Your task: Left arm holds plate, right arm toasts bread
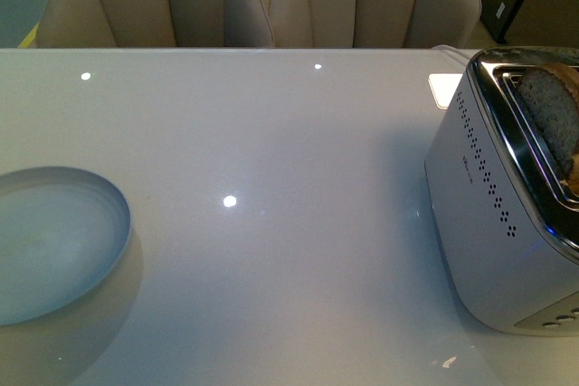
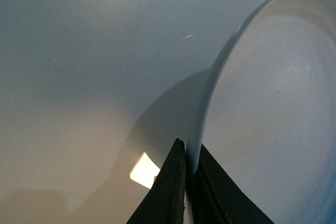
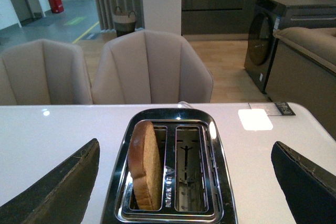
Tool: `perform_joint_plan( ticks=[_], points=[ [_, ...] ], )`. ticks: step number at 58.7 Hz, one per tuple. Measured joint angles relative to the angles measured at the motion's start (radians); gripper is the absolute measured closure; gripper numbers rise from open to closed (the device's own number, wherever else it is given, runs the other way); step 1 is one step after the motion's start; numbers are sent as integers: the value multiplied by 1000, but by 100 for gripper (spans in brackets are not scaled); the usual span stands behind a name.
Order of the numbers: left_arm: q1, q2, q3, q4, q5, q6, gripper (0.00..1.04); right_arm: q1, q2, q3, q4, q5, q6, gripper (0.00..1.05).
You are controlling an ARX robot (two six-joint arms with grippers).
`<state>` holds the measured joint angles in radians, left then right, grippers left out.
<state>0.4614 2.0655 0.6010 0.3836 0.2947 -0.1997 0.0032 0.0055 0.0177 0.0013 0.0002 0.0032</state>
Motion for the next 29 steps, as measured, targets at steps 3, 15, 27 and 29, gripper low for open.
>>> perform_joint_plan(
  ticks=[3, 15, 27, 29],
  points=[
    [0, 22, -7, 21, 9, 1, 101, 0, 0, 0, 0, 0, 0, 9],
    [-5, 77, -15, 114, 39, -4, 101, 0, 0, 0, 0, 0, 0, 9],
    [1, 154, 7, 163, 20, -10, 101, 0, 0, 0, 0, 0, 0, 9],
    [4, 171, 12, 172, 20, -12, 101, 0, 0, 0, 0, 0, 0, 9]
  ],
)
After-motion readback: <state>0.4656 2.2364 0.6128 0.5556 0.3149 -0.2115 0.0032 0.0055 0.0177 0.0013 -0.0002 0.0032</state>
